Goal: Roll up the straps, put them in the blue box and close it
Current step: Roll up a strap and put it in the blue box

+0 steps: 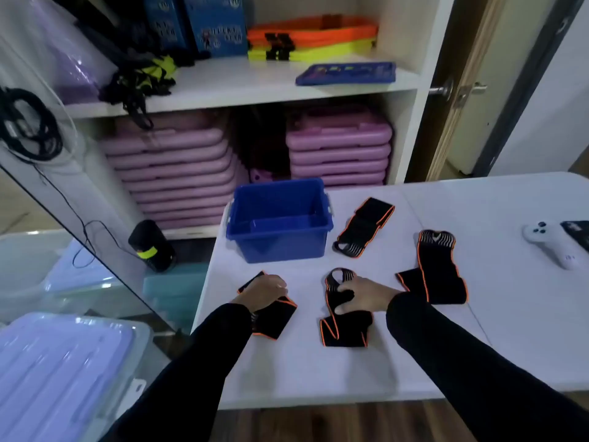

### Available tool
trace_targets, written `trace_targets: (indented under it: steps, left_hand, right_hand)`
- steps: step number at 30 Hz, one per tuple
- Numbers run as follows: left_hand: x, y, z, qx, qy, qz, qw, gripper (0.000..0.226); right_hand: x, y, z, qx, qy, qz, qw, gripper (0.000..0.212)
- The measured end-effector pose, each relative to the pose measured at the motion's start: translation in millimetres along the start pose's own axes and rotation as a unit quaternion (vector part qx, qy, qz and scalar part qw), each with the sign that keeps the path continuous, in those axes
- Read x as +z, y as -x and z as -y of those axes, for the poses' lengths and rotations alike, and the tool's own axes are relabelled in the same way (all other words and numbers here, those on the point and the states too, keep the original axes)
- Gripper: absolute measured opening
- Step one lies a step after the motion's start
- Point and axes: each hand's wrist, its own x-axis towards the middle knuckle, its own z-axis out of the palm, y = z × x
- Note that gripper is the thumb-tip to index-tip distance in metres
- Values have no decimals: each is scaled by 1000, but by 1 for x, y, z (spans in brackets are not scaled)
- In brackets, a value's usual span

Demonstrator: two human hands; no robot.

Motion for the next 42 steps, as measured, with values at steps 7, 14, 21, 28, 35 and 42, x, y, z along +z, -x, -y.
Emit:
trace_targets:
  steps: [7, 14, 21, 28, 35, 42]
  left_hand:
    - [21, 3, 21, -40, -57, 36, 997, 43]
    - [30, -3, 27, -42, -162, 47, 985, 66]
    - [38, 0, 20, -16, -339, -1, 941, 59]
    - [42, 3, 0, 4, -388, -63, 920, 42]
    - [9, -8, 12, -110, -147, -248, 951, 31]
    - [1, -29, 59, -202, -131, -122, 963, 33]
  right_hand:
    - [32, -7, -3, 10, 75, 21, 997, 71]
    - [36, -4, -2, -38, 164, -2, 986, 59]
    - [42, -1, 16, -148, 384, 20, 911, 69]
    - [41, -8, 12, -194, 463, -71, 862, 41]
    - [29, -8, 4, -174, 453, 1, 874, 59]
    - [19, -10, -5, -250, 471, -127, 837, 40]
